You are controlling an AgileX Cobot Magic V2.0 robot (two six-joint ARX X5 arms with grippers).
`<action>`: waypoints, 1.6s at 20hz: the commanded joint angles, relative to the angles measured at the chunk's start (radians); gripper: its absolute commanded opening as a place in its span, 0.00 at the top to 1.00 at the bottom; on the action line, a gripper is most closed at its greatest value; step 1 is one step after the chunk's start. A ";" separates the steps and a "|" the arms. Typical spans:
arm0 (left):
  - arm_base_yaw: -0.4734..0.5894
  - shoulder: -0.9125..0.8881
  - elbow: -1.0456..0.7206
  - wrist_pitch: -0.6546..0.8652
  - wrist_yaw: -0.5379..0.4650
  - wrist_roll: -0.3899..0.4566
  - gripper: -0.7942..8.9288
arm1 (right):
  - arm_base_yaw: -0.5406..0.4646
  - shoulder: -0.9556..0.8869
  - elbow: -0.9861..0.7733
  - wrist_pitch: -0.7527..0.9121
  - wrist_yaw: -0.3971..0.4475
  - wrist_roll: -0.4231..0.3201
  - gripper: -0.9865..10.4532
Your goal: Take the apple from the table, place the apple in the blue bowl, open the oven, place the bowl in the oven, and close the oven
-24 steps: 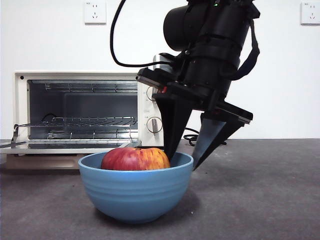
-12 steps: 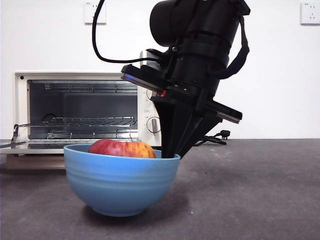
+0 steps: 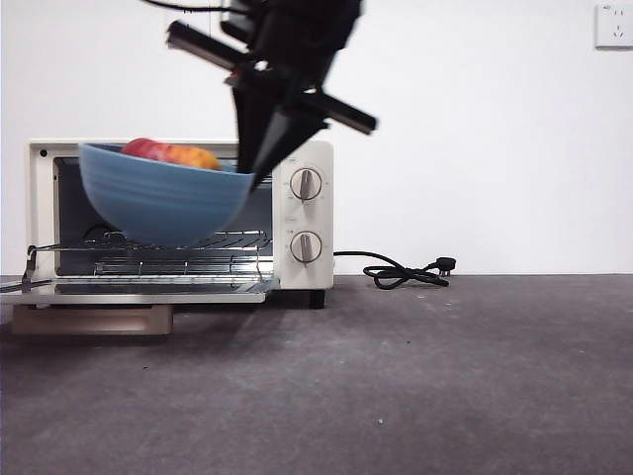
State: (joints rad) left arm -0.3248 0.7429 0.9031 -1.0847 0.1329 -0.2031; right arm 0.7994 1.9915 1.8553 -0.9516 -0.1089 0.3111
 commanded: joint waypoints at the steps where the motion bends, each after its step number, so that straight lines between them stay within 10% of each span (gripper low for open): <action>1: -0.003 -0.030 -0.006 -0.019 -0.002 -0.008 0.92 | 0.000 0.142 0.241 -0.053 -0.003 0.010 0.92; 8: -0.003 -0.122 -0.006 -0.077 0.001 -0.030 0.92 | -0.066 0.436 0.710 -0.163 -0.045 0.156 0.92; 17: -0.003 -0.134 -0.006 -0.105 0.005 -0.029 0.92 | -0.140 0.460 0.711 -0.065 -0.015 0.363 0.92; 32: -0.003 -0.135 -0.005 -0.154 0.005 -0.029 0.92 | -0.154 0.501 0.711 -0.003 0.020 0.425 0.92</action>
State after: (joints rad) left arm -0.3248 0.6128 0.9031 -1.2366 0.1371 -0.2291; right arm 0.6453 2.4763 2.5603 -0.9833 -0.0849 0.7124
